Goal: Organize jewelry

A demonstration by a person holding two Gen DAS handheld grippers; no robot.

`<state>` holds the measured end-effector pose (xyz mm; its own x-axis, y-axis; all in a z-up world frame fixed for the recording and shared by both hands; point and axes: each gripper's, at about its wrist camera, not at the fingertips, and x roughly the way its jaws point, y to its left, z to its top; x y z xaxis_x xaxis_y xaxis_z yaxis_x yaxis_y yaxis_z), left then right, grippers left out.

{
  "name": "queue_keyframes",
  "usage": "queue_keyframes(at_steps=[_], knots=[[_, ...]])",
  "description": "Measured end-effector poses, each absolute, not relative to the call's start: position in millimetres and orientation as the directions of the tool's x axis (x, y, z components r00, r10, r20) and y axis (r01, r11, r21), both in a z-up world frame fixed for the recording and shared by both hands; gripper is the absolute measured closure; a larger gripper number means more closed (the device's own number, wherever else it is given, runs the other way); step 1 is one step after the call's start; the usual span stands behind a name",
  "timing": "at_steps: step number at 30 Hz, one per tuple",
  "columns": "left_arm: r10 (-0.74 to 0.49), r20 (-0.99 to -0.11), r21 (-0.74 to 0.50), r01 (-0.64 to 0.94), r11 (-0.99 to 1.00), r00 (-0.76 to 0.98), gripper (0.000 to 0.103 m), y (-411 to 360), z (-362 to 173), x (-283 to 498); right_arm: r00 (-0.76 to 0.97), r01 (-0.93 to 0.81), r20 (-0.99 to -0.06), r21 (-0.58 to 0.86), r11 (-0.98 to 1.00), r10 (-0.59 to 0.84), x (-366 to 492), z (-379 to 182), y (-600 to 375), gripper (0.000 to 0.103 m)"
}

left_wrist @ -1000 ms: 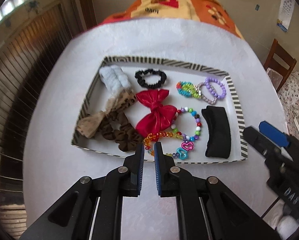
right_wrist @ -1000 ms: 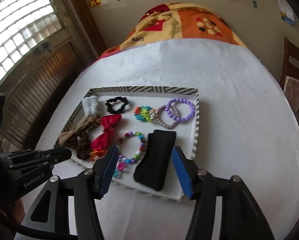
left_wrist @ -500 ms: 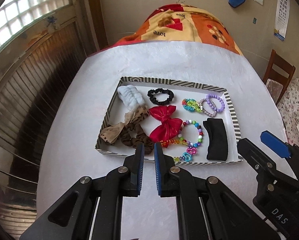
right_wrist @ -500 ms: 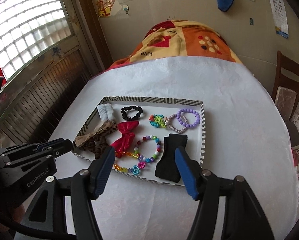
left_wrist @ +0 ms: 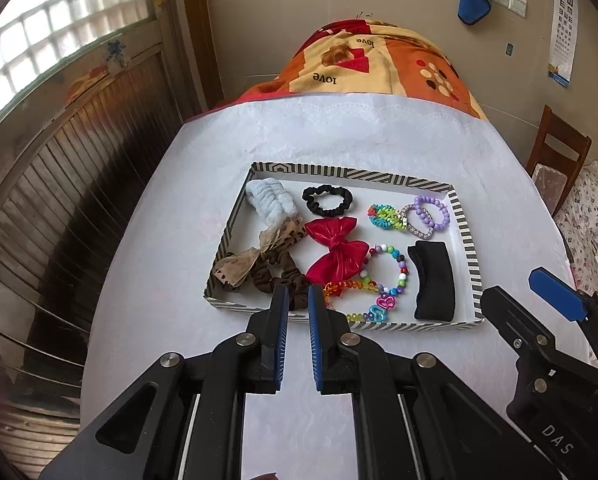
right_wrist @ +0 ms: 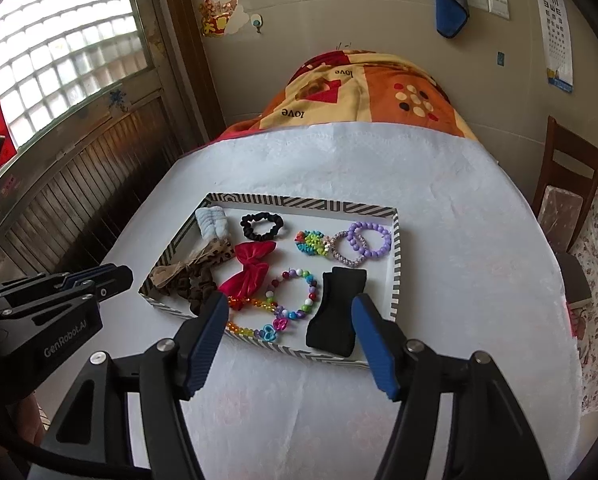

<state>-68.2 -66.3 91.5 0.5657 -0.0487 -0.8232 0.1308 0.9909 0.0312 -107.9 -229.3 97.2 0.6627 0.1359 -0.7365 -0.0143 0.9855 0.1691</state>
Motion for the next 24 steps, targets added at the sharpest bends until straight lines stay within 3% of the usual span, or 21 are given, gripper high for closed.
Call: queue_keyframes(at_steps=[24], knots=[[-0.036,-0.827,0.036,0.117,0.992,0.561,0.101,-68.8,90.4,-69.8,0.643,-0.022,-0.754,0.161,0.987,0.137,-108.2,92.6,-233.1,0.035]])
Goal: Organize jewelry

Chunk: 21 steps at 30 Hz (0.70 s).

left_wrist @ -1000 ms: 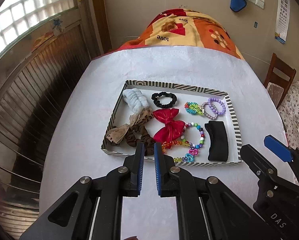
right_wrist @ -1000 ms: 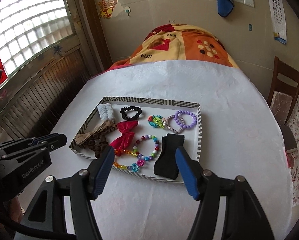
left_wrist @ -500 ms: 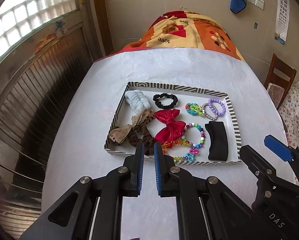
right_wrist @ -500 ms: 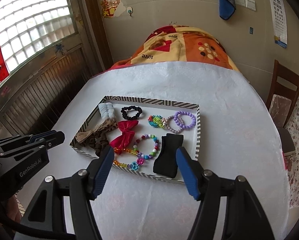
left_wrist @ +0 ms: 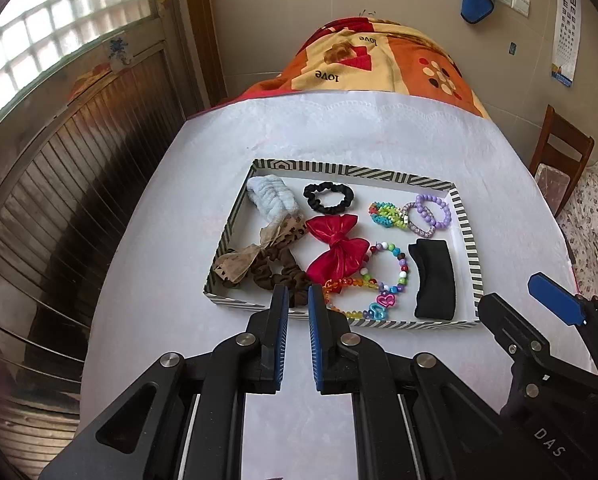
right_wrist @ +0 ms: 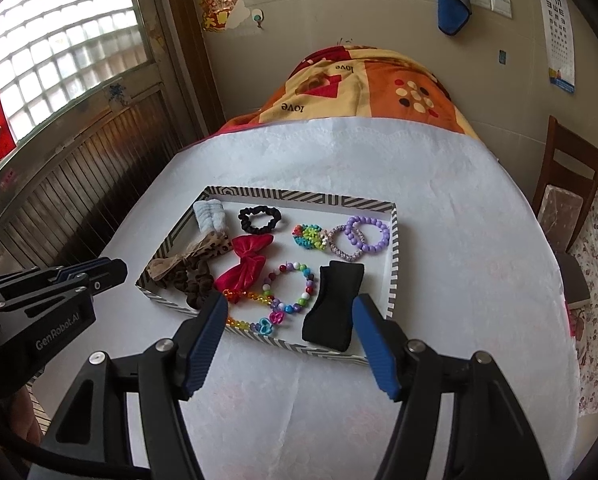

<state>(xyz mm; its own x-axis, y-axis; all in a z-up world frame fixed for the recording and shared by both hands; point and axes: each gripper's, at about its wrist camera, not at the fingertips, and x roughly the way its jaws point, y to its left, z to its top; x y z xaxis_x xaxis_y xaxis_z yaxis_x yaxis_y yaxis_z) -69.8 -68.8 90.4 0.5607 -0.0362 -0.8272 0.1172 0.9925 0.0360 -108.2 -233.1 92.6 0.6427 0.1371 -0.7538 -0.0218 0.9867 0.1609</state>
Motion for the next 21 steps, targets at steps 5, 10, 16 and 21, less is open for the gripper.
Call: queue_keyframes(at_steps=[5,10,16,21], knots=[[-0.039,-0.829,0.031,0.115,0.993,0.558,0.101,-70.2,89.6,-70.5,0.634,-0.023,-0.76,0.163,0.986,0.14,-107.3,89.5,-235.2,0.034],[-0.039,-0.831,0.03,0.115,0.993,0.556,0.101,-70.7,89.6,-70.8,0.634,-0.024,-0.761,0.162,0.986,0.14,-107.4,88.9,-235.1,0.034],[-0.038,-0.834,0.032,0.117,0.993,0.55,0.101,-72.0,88.1,-70.1,0.625,-0.032,-0.767,0.163,0.986,0.147,-106.3,86.5,-234.4,0.033],[-0.04,-0.835,0.03,0.118,0.993,0.548,0.101,-72.9,86.5,-69.5,0.623,-0.036,-0.768,0.161,0.986,0.148,-106.1,85.7,-232.6,0.033]])
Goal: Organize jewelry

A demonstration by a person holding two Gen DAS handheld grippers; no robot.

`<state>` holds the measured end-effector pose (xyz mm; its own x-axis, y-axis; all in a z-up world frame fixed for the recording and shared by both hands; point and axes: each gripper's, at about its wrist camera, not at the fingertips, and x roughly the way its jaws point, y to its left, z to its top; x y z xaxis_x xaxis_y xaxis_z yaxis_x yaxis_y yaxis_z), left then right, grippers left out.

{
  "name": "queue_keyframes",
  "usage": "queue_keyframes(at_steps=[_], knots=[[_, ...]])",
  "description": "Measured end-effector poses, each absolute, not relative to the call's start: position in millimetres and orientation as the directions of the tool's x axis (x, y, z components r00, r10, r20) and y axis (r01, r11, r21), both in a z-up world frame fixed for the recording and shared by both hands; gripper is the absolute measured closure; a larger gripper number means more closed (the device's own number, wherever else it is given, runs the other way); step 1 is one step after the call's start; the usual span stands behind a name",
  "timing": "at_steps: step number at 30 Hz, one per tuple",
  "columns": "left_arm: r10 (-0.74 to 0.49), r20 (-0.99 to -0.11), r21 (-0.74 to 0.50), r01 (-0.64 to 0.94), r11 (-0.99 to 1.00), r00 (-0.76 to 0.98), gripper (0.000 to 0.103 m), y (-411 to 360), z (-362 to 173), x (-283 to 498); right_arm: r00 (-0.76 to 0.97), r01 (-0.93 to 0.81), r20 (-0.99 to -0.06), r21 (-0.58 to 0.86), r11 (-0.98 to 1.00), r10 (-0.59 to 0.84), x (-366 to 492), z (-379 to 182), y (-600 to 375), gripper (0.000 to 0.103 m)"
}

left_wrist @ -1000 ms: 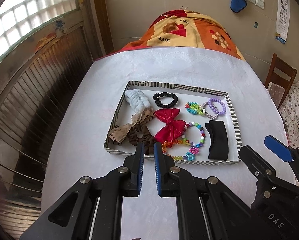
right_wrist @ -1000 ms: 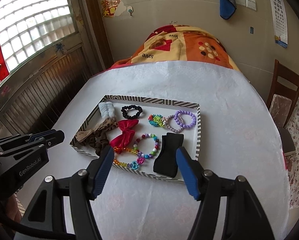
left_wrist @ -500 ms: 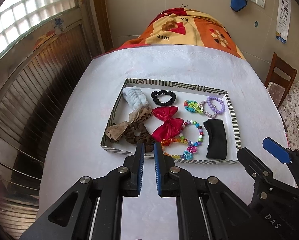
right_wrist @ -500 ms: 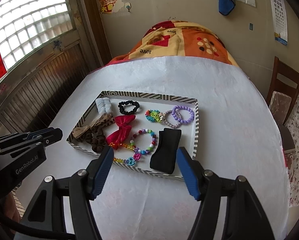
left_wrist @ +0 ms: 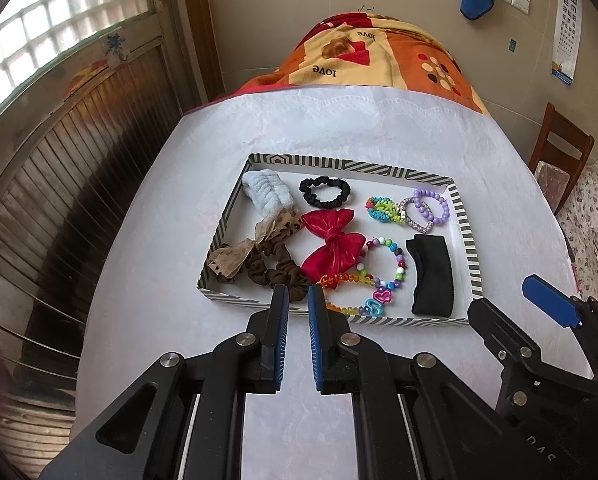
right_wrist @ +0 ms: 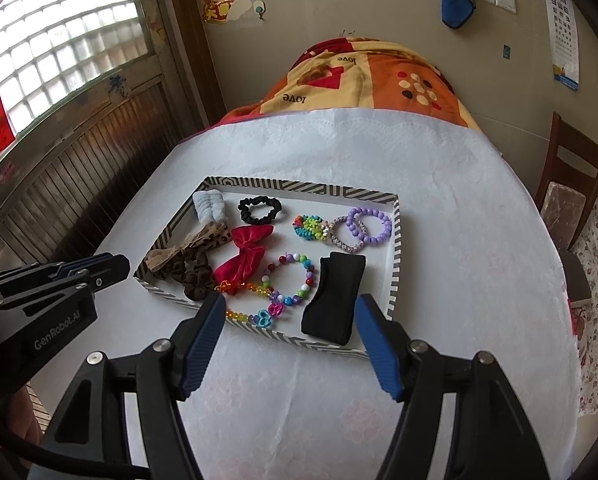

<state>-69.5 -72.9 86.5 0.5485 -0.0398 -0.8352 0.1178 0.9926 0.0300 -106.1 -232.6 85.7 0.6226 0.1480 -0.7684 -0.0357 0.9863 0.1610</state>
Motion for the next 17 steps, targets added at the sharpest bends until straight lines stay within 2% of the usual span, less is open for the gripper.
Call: queue_keyframes(at_steps=[17], knots=[[-0.079,-0.839,-0.008,0.133,0.991,0.539,0.101,-68.1,80.6,-64.4,0.6,-0.041,-0.784,0.171,0.984,0.161,-98.9,75.8,-232.7,0.033]])
